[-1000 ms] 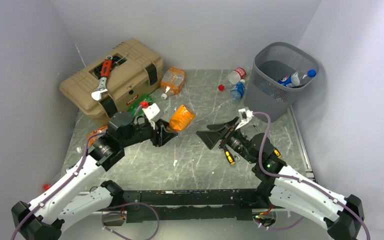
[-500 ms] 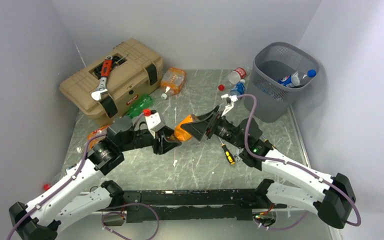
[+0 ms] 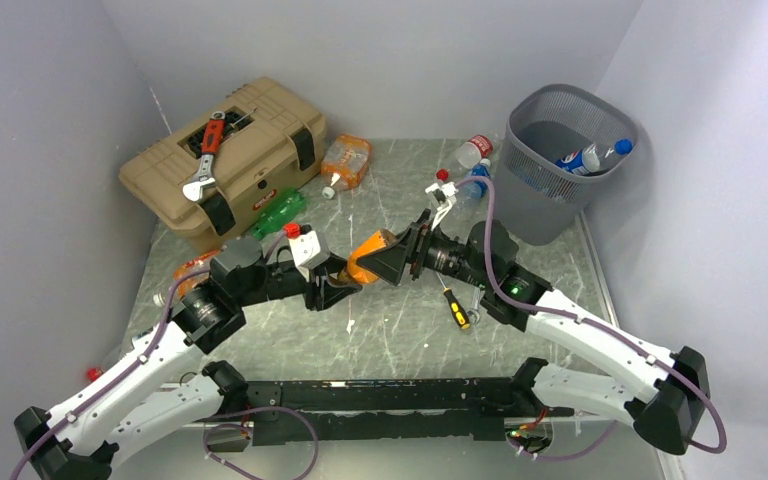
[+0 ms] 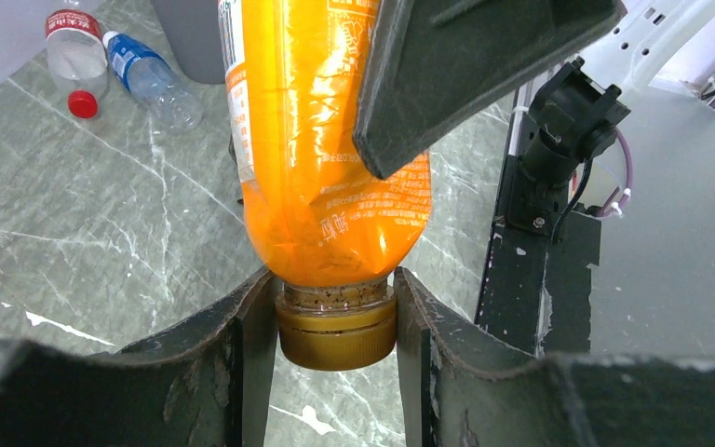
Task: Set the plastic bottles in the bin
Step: Pick up the plastic bottle at the center of the board, then place the plastic bottle in the trash bin.
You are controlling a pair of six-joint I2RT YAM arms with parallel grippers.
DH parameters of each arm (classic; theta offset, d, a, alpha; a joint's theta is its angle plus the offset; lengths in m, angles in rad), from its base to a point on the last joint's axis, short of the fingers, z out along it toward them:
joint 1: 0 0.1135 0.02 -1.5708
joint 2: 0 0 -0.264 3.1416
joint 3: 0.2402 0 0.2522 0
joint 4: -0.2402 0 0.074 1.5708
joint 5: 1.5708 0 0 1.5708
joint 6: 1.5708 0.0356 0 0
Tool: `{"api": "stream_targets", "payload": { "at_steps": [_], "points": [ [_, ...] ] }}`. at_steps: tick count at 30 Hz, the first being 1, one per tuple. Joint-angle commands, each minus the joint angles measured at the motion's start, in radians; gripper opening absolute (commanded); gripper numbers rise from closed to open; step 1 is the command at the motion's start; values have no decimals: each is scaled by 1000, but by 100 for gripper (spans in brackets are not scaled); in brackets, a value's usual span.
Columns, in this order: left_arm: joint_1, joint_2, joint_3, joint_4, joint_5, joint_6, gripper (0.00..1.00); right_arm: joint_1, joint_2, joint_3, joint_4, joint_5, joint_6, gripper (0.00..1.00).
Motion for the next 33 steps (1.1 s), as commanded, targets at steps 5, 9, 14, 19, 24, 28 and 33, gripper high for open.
{"api": "stream_targets", "payload": {
  "at_steps": [5,9,14,19,24,28,33],
  "points": [
    [-6,-8,3,9,4,46,0,-2,-30,139,-234,-49,-126,84],
    [-6,-8,5,5,12,53,0,-2,-13,124,-200,-73,-102,67],
    [-6,-3,5,3,36,58,0,-3,-6,113,-153,-100,-71,66],
    [-8,-4,8,-5,31,63,0,-3,8,100,-111,-114,-53,63],
    [-11,-6,11,-11,11,48,2,-9,3,89,-95,-119,-57,33],
    [-12,-2,20,-19,6,43,21,-10,-13,87,-101,-114,-78,12],
    [-13,-3,20,-18,6,42,37,-9,-37,80,-91,-95,-94,0]
  ]
}}
